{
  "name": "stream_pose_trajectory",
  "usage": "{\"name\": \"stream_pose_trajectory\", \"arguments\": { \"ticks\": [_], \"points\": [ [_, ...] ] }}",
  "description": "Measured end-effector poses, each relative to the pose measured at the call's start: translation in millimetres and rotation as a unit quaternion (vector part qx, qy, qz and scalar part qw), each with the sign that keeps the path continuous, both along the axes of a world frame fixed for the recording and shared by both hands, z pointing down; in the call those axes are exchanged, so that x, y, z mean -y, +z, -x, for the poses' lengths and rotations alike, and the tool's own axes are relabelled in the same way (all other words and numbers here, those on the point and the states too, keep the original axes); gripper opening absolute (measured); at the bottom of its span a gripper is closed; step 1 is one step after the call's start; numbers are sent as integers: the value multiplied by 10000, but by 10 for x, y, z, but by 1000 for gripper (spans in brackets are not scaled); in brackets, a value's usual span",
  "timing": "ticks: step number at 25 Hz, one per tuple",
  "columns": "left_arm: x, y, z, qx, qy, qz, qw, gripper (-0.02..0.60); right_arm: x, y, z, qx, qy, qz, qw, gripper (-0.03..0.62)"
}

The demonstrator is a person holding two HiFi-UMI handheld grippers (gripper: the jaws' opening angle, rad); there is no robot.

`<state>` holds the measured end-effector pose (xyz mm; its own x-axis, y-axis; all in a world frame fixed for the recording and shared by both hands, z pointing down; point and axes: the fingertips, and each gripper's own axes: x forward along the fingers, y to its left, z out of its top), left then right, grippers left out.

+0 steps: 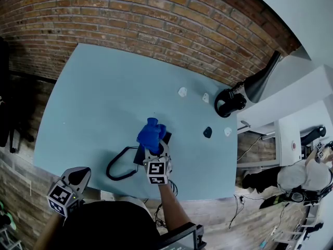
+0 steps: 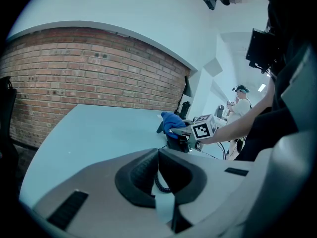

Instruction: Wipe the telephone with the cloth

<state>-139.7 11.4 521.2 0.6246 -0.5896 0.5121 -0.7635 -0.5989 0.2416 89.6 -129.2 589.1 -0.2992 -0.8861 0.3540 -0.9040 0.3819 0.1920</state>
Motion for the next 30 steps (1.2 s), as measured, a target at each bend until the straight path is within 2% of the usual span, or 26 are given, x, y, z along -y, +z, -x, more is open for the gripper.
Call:
{"name": "stream_pose_trajectory", "arguments": {
  "ticks": [12, 30],
  "points": [
    [17, 11, 1, -29, -25, 40, 10000, 8, 20, -18, 1, 205, 186, 212, 9994, 143],
    [27, 28, -2, -91, -92, 91, 9999, 8, -3, -10, -9, 306, 238, 154, 9991, 143]
  ]
}}
